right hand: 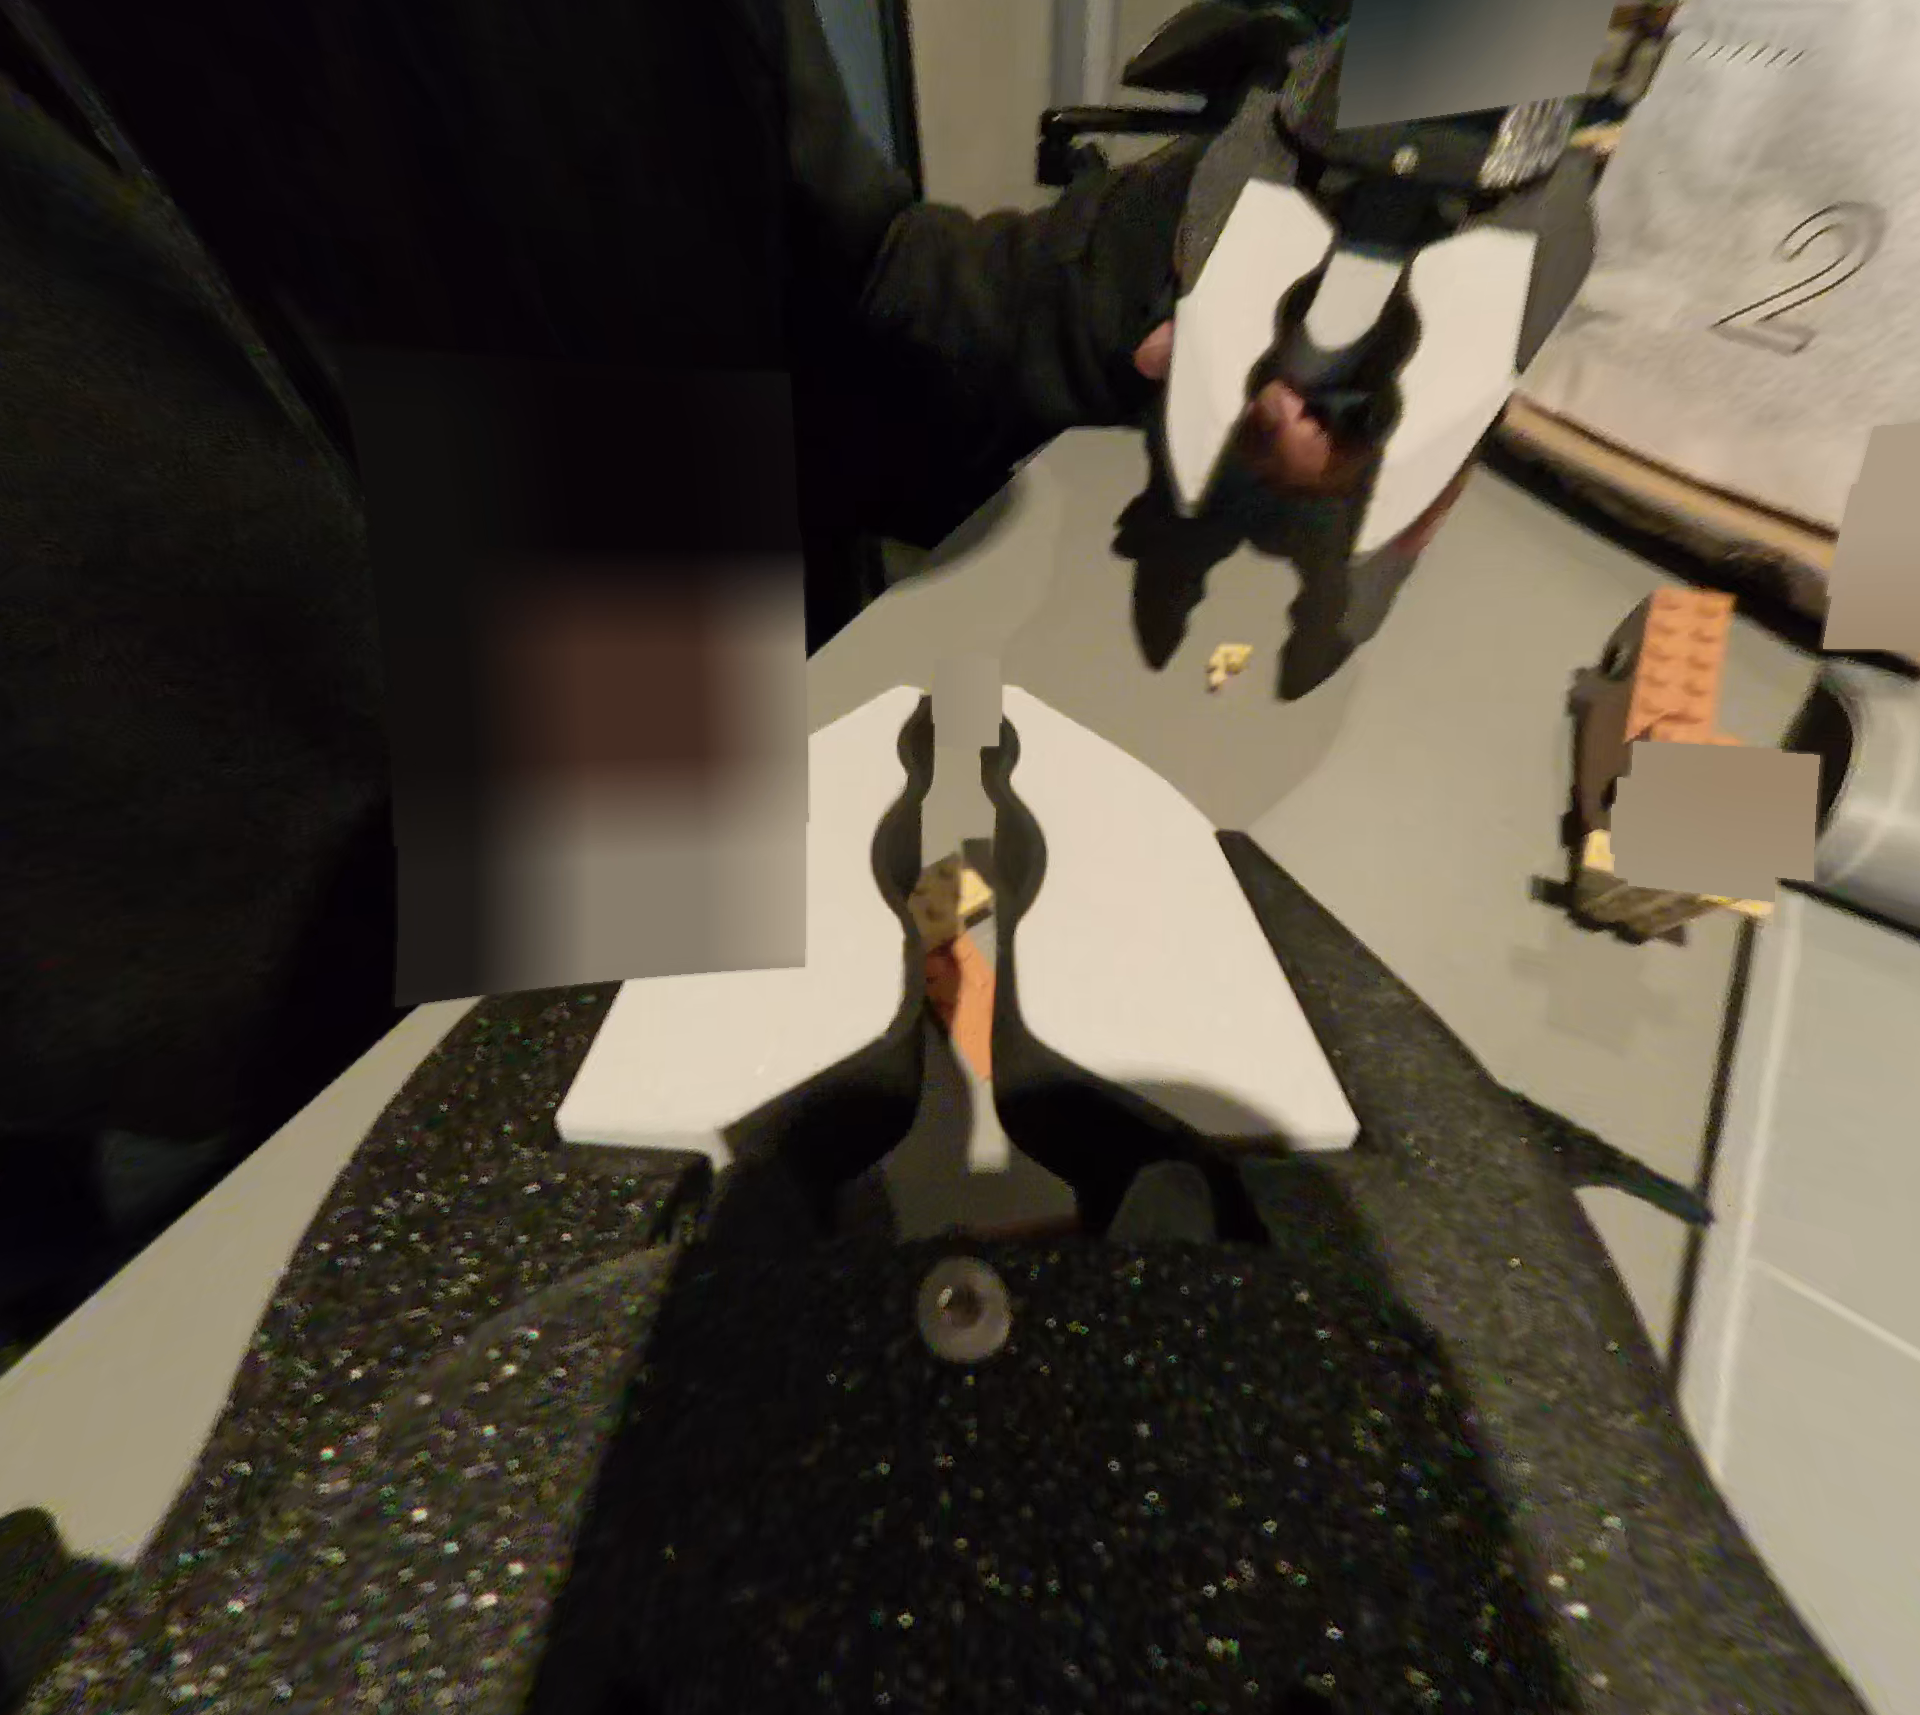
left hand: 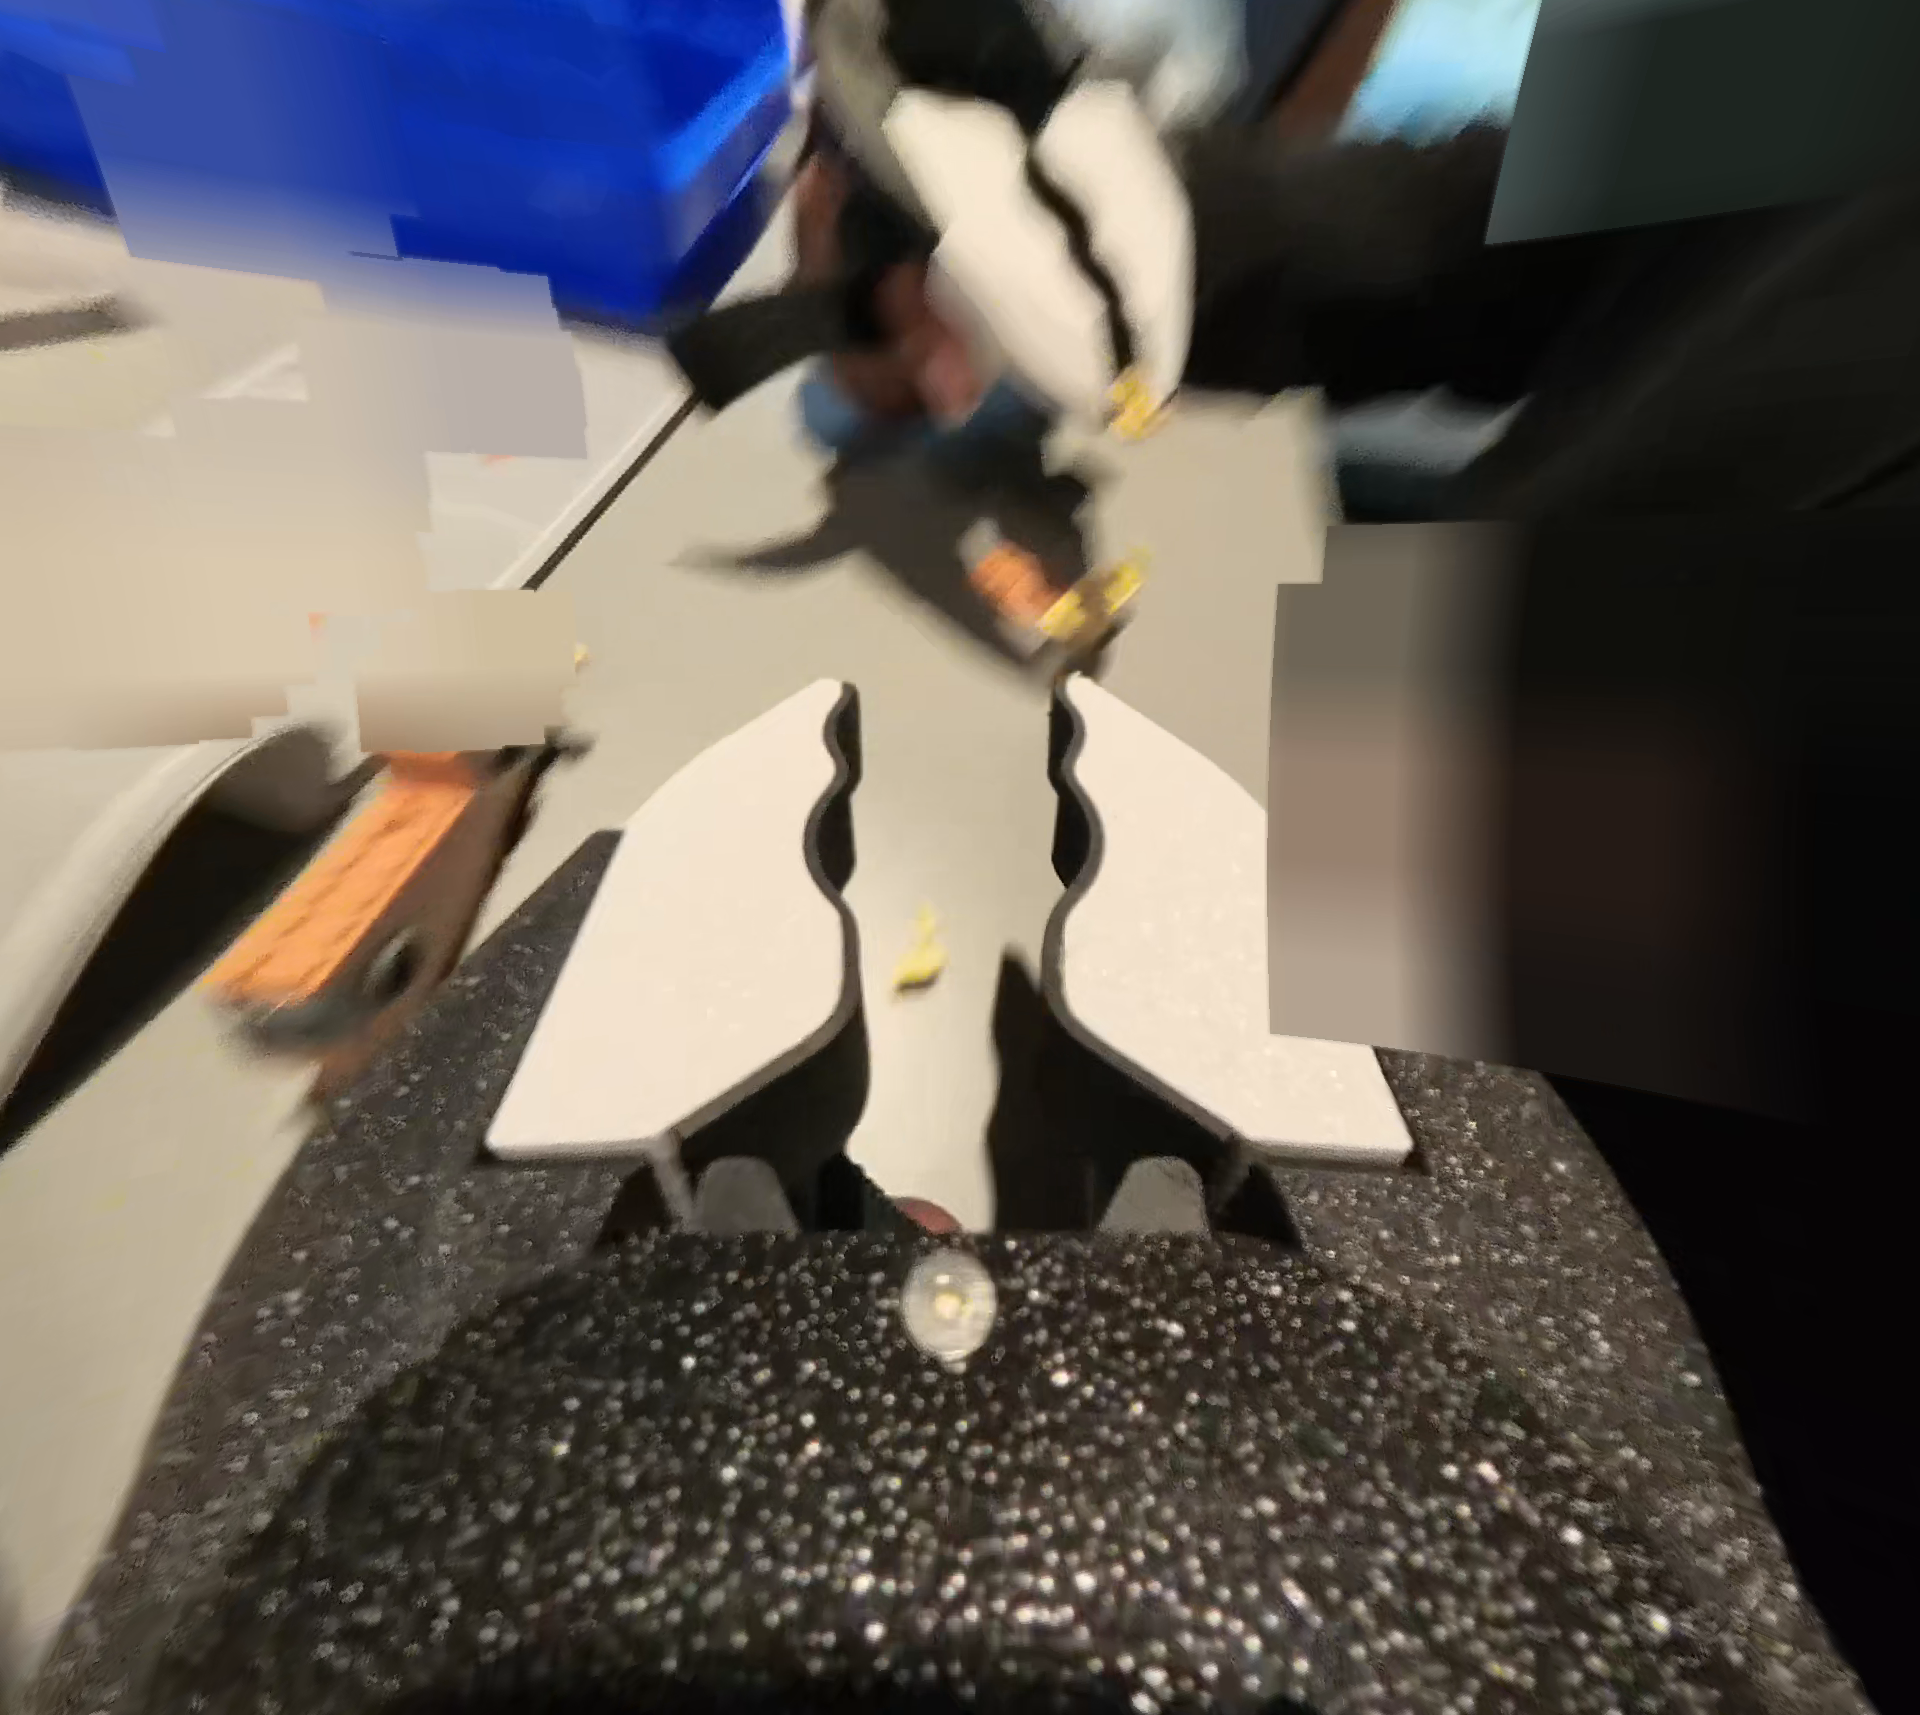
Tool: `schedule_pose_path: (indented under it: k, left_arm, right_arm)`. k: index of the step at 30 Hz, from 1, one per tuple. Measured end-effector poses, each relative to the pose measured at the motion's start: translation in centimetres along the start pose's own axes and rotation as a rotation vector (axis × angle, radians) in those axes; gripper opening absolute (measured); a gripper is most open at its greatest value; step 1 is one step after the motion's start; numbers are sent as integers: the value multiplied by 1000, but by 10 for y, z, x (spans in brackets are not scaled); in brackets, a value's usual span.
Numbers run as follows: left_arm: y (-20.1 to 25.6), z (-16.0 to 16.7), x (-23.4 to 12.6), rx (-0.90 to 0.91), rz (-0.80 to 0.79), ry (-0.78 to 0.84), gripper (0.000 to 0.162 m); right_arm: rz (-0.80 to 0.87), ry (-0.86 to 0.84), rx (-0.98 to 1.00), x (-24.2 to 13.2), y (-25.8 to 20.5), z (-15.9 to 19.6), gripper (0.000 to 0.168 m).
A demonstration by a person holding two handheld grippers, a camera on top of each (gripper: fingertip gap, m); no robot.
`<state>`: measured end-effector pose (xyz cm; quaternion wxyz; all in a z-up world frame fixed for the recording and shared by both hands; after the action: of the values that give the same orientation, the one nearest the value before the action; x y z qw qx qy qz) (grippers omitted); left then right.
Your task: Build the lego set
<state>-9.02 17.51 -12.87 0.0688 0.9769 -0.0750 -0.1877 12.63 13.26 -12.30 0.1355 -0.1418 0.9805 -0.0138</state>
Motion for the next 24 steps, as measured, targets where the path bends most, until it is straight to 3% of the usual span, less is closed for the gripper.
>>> schedule_pose_path:
  k: [4,12,18,24]
  left_arm:
    - [1,7,-4,41,-119,-96,34]
    - [2,15,-13,43,-247,-45,32]
    - [14,1,-4,125,-237,-32,31]
    - [14,21,-14,165,-176,-141,33]
  right_arm:
    - [-49,7,28,-4,3,6,8]
    - [-34,-19,11,-8,3,9,8]
    - [-17,-21,-2,-8,1,9,8]
    - [-25,-3,-1,-9,0,8,8]
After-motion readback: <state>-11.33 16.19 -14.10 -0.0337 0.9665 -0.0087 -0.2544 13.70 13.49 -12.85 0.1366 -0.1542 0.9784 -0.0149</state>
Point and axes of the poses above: each gripper's, where its closed fingertips meet, x out along the fingers, z out of its underside, y = z × x across the jaws, the point moved 8 cm from there along -x, back along the fingers
